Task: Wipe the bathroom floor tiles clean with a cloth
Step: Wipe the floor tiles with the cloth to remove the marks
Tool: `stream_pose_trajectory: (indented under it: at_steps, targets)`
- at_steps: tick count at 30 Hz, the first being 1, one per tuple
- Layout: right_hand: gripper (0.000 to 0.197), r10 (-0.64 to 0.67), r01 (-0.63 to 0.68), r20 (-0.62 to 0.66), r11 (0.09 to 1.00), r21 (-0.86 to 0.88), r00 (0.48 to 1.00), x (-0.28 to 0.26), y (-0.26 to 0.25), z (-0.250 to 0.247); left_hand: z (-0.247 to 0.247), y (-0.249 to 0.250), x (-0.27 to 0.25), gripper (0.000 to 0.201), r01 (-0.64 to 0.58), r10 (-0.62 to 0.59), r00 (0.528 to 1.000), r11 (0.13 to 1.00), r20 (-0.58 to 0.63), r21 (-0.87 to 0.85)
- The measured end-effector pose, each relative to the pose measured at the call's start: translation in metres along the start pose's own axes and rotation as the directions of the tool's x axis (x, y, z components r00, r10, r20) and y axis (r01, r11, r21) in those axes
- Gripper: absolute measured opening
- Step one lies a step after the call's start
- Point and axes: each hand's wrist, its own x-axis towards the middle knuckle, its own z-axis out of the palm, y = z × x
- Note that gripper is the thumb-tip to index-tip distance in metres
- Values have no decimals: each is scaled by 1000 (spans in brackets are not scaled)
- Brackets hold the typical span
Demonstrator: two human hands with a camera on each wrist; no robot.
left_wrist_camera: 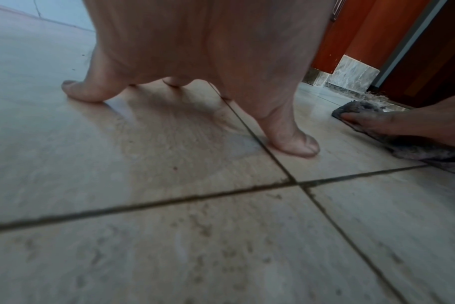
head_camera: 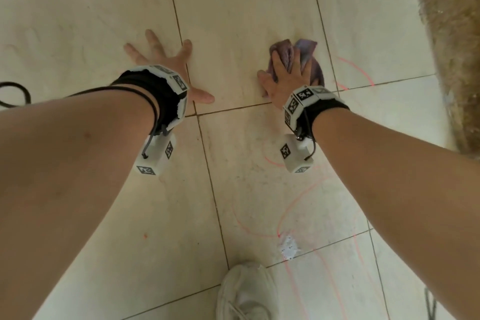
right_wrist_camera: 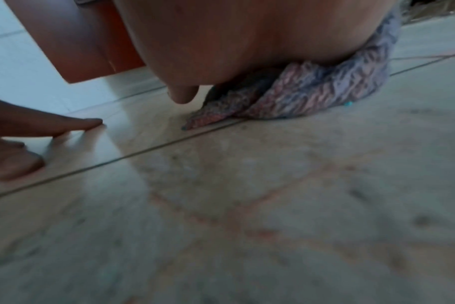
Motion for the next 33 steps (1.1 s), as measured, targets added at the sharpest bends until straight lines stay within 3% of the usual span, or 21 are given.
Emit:
stream_pose_trajectory:
  at_steps: [3, 8, 14, 19, 23, 25, 28, 31, 33]
  targets:
    - [72, 64, -65, 12, 996, 64, 998, -14, -12, -1, 0, -3, -2, 124, -18, 18, 1000, 1000, -2, 13]
    - [72, -26, 25, 13, 999, 37, 1000, -44, -35, 13, 6, -24, -10, 106, -57, 59, 998, 997, -31, 58]
    - [72, -153, 153, 66, 988, 0, 986, -74, -79, 35, 21, -66, -34, 106, 7, -7, 1000, 999, 1, 54]
    - [70, -365, 376, 159, 926, -43, 917, -120, -125, 71, 33, -88, -48, 105, 59, -59, 998, 997, -16, 39]
    - [67, -435, 484, 264, 860, -164, 861, -153, -98, 89, 39, -91, -54, 103, 80, -79, 997, 996, -18, 27]
    - [66, -416, 480, 295, 855, -197, 860, -152, -72, 82, 42, -94, -56, 103, 83, -83, 996, 997, -17, 3]
    - [65, -301, 350, 234, 913, -208, 924, -125, -48, 63, 47, -96, -60, 100, 89, -89, 996, 996, -19, -12]
    - [69, -179, 191, 146, 979, -73, 973, -99, -71, 52, 51, -98, -63, 98, 94, -94, 995, 995, -19, -24]
    - [71, -172, 177, 108, 983, -40, 979, -99, -96, 57, 52, -99, -64, 98, 87, -88, 996, 996, -22, -30]
